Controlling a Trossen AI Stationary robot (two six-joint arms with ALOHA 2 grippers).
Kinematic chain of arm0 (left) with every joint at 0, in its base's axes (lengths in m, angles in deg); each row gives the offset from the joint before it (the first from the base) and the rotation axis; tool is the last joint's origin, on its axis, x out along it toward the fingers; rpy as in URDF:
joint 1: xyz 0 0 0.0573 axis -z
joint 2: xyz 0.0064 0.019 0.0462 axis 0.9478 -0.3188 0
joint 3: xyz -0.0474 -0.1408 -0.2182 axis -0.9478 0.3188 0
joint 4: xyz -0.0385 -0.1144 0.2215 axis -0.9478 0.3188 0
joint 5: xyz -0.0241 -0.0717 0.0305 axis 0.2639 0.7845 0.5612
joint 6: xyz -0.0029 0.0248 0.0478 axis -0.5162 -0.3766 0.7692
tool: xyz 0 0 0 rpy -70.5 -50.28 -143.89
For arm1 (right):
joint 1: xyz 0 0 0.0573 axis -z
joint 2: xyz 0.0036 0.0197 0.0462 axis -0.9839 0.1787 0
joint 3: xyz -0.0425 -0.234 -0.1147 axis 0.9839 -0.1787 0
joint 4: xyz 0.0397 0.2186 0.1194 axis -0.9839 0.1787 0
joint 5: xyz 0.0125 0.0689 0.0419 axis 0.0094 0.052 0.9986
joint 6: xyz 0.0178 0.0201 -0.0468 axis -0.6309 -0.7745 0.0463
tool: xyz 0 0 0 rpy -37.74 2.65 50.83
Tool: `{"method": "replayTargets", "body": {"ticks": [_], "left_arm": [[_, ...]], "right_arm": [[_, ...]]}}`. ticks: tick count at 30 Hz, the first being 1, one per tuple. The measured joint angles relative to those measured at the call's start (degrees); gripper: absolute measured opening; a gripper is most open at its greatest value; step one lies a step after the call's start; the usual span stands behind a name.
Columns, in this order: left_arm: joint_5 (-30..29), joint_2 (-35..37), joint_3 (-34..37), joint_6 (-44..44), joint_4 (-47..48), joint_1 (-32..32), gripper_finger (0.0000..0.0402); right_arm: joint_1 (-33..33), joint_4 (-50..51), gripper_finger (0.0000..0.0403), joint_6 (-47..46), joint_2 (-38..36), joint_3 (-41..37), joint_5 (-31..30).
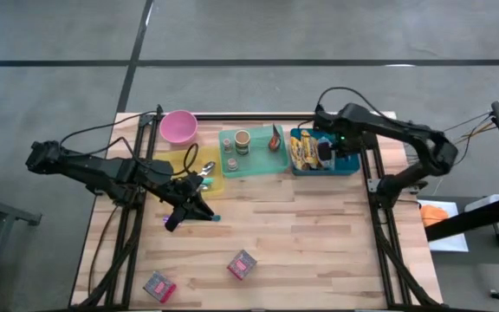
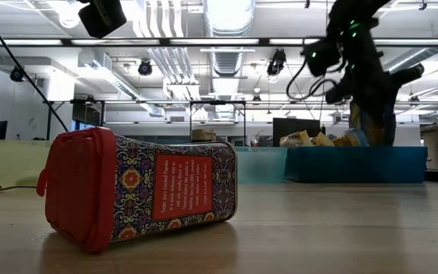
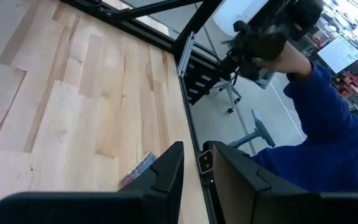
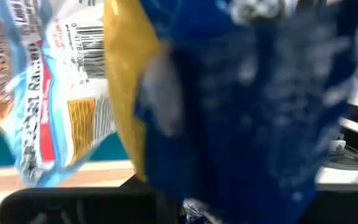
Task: Pick & Place Food Item
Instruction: Put the blue noodle pack into the blue bin
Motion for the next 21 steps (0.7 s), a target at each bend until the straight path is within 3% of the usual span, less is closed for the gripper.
{"method": "replayTargets", "body": {"ticks": [7,14,21], "left_arm": [[0.0,0.0,0.0,0.0,-0.07,0.0,0.0094],[0.01,0.0,0.0,0.0,-0.13,0.02,0.0094],[0.0,0.0,0.0,0.0,-0.11,0.04,0.0094]], "right_arm": [[-0.67,-2.23,0.0045,1.61,9.85,1.26,0.22],[-1.93,-4.41,0.0036,4.79,13.97,1.95,0.17],[-2.08,-3.98,0.0137,6.23,13.68,2.03,0.1]]}}
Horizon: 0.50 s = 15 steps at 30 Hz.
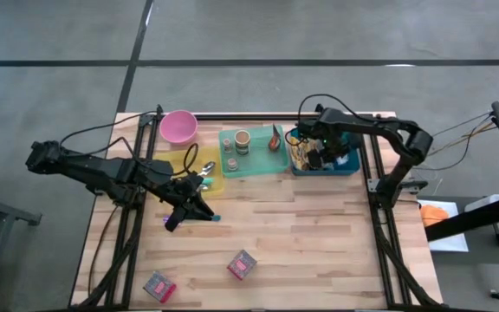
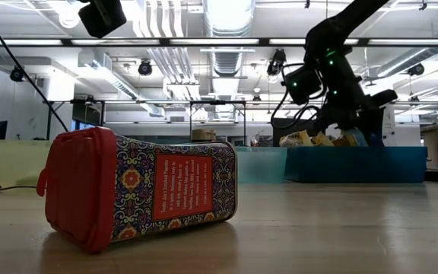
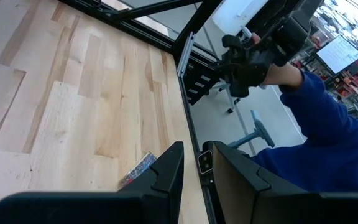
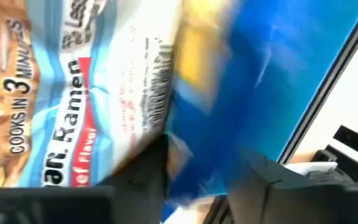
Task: Pick & Place Food Item
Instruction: Put the blue noodle pack into the blue bin
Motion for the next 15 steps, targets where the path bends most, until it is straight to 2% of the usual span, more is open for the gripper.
{"method": "replayTargets", "body": {"ticks": [8,15], "left_arm": [[0.0,0.0,0.0,0.0,0.0,0.0,0.0093],[0.0,0.0,0.0,0.0,0.0,0.0,0.0093]], "right_arm": [[-0.42,0.6,0.0219,0.85,-0.08,0.0,-0.1],[-0.96,8.42,0.0247,1.33,-2.23,0.04,0.17]]}}
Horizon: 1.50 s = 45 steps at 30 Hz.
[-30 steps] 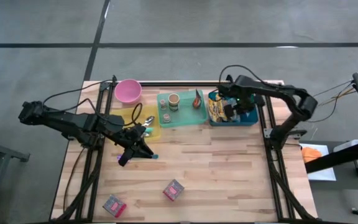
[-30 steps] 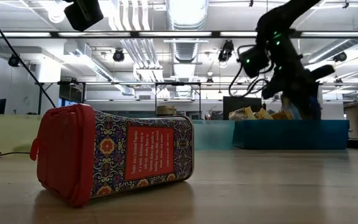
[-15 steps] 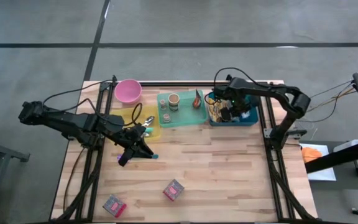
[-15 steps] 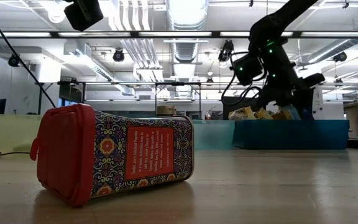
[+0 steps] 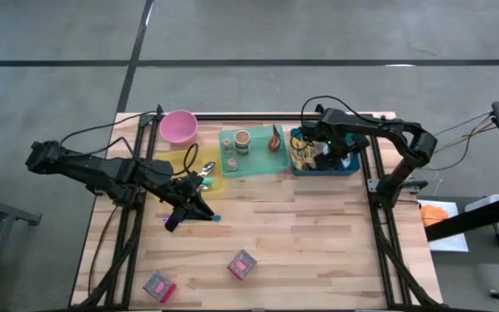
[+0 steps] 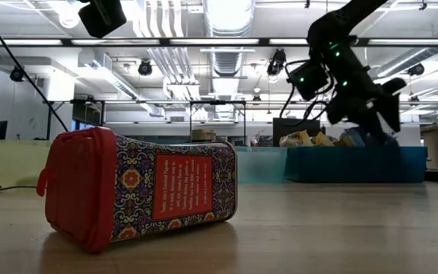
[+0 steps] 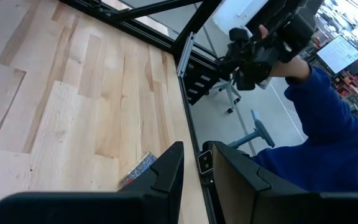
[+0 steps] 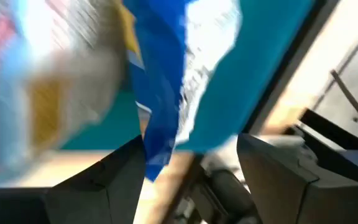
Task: Pick & Place Food Item
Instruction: Put the blue noodle pack into the blue bin, then put the purple spoon into the yellow bin
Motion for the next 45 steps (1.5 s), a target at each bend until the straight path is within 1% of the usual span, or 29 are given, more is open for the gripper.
{"method": "replayTargets", "body": {"ticks": [4,10,14,18,22,26,28,30,32,35,37,42,45], "left_arm": [[0.0,0.0,0.0,0.0,0.01,0.0,0.0093],[0.0,0.0,0.0,0.0,0.02,0.0,0.0093],[0.0,0.0,0.0,0.0,0.01,0.0,0.0093],[0.02,0.0,0.0,0.0,0.02,0.0,0.0093],[0.0,0.0,0.0,0.0,0.02,0.0,0.0093],[0.0,0.0,0.0,0.01,0.02,0.0,0.0093],[0.0,0.0,0.0,0.0,0.04,0.0,0.0093],[0.0,0.0,0.0,0.02,0.04,0.0,0.0093],[0.0,0.0,0.0,0.08,0.02,0.0,0.0093],[-1.55,0.0,0.02,1.36,-0.51,0.0,0.0093],[-3.08,0.04,0.02,1.5,-0.25,-0.02,0.0093],[-7.79,-0.07,0.02,7.25,-0.65,-0.04,0.0093],[-8.96,-0.13,0.02,7.2,-0.39,-0.04,0.0093]], "right_arm": [[-0.95,2.29,0.0248,-1.1,-3.95,0.0,-0.13],[-3.47,0.82,0.0249,-3.08,-11.61,0.0,-0.31],[-8.32,-4.19,0.0249,-2.5,-16.0,-0.07,1.45],[-16.01,-10.83,0.0249,0.44,-18.69,-0.78,2.64],[-25.68,-22.57,0.0249,4.95,-19.17,-2.91,3.01],[-34.75,-38.37,0.0249,8.9,-18.74,-5.65,2.82],[-38.39,-45.72,0.0249,12.31,-18.66,-7.03,1.47],[-41.7,-52.56,0.0249,15.18,-18.79,-8.41,-1.09],[-44.16,-55.27,0.0249,16.61,-19.1,-9.55,-4.38],[-46.33,-57.15,0.0249,16.53,-19.27,-9.97,-6.65],[-47.22,-56.96,0.0249,15.19,-19.09,-10.23,-6.81],[-48.58,-58.59,0.0249,13.36,-18.53,-11.67,-6.8],[-48.9,-60.46,0.0249,12.88,-18.52,-13.45,-6.78]]}}
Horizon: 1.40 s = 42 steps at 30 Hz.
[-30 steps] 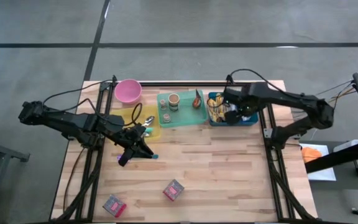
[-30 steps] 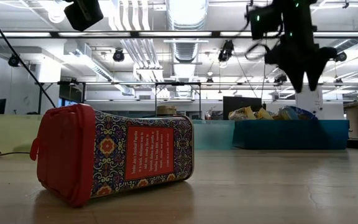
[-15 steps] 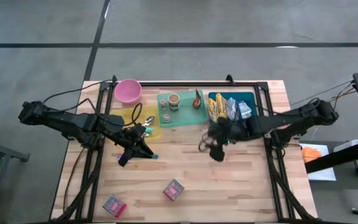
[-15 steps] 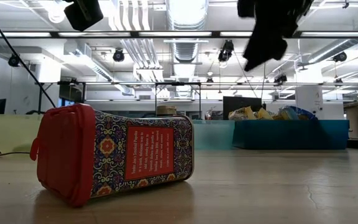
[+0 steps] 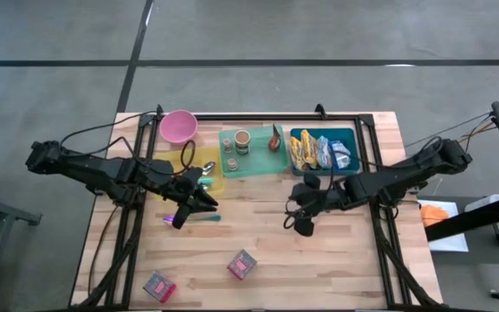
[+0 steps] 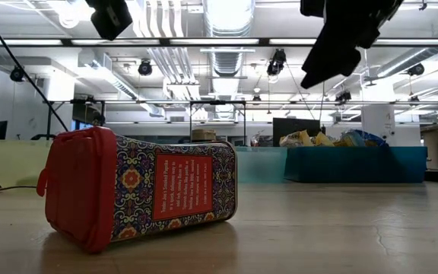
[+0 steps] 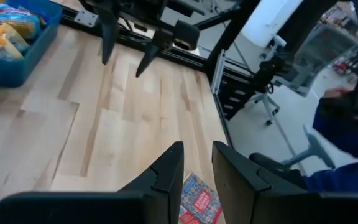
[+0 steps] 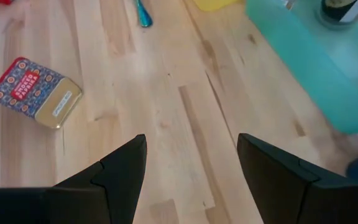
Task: Pick & Place Food Item
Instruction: Put the purple spoon into the yellow bin
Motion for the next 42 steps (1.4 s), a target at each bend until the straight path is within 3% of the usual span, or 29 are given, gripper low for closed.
{"method": "replayTargets", "body": {"ticks": [8,20,32,38,42], "left_arm": [[1.62,0.02,0.0,-9.71,1.07,0.3,0.0093],[-0.42,-2.75,0.0,-9.09,4.21,0.22,0.0093],[-2.71,-8.97,0.0,-17.45,4.92,-0.16,0.0093],[-2.9,-11.92,0.0,-20.47,11.06,-0.43,0.0093],[-2.92,-14.09,0.0,-16.85,18.32,-0.58,0.0093]], "right_arm": [[-0.03,-1.74,0.0249,-3.84,0.01,-3.77,0.0],[-0.03,-11.71,0.0249,-3.79,0.03,-8.35,0.02],[-0.03,-18.54,0.0249,-2.34,0.05,-9.27,0.05],[-0.01,-25.02,0.0249,1.77,0.05,-11.44,2.69],[0.08,-29.36,0.0249,4.17,0.18,-12.75,6.15]]}}
